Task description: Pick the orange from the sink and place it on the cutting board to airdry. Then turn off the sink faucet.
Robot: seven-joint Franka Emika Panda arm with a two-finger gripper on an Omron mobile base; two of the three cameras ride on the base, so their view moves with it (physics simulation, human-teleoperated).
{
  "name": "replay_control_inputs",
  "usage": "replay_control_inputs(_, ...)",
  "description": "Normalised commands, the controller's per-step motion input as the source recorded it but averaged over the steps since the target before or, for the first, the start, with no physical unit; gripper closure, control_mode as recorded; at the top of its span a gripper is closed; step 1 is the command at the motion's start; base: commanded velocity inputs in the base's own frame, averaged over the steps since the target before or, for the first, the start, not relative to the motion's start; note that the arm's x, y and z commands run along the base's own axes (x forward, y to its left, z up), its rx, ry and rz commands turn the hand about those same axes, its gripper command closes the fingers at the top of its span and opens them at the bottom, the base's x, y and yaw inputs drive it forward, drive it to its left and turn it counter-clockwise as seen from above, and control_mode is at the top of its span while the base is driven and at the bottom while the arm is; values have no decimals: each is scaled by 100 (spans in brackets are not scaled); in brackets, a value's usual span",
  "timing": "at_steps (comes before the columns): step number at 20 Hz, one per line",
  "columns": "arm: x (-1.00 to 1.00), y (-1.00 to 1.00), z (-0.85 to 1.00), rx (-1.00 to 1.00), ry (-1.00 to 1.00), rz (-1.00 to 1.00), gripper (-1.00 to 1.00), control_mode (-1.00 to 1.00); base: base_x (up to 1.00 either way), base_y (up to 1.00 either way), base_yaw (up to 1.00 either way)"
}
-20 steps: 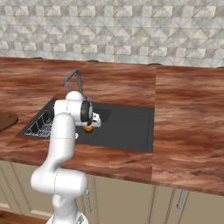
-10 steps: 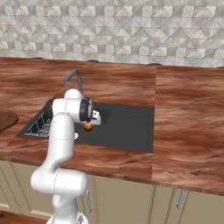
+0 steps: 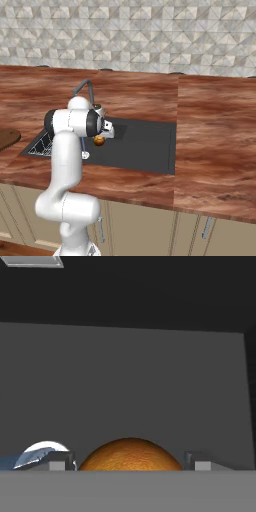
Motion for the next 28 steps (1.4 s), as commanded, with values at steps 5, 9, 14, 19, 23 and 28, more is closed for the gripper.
replay_control_inputs(5, -23, -13, 59, 0, 0, 0, 100, -100, 0, 0, 0)
replay_control_inputs(9, -30, -21, 59, 0, 0, 0, 100, -100, 0, 0, 0)
replay_control_inputs(14, -35, -15, 55, 0, 0, 0, 100, -100, 0, 0, 0)
replay_control_inputs(19, -39, -3, 57, 0, 0, 0, 100, -100, 0, 0, 0)
replay_control_inputs(23, -54, -6, 57, 0, 0, 0, 100, -100, 0, 0, 0)
replay_control_inputs(28, -58, -3, 56, 1, 0, 0, 100, -100, 0, 0, 0)
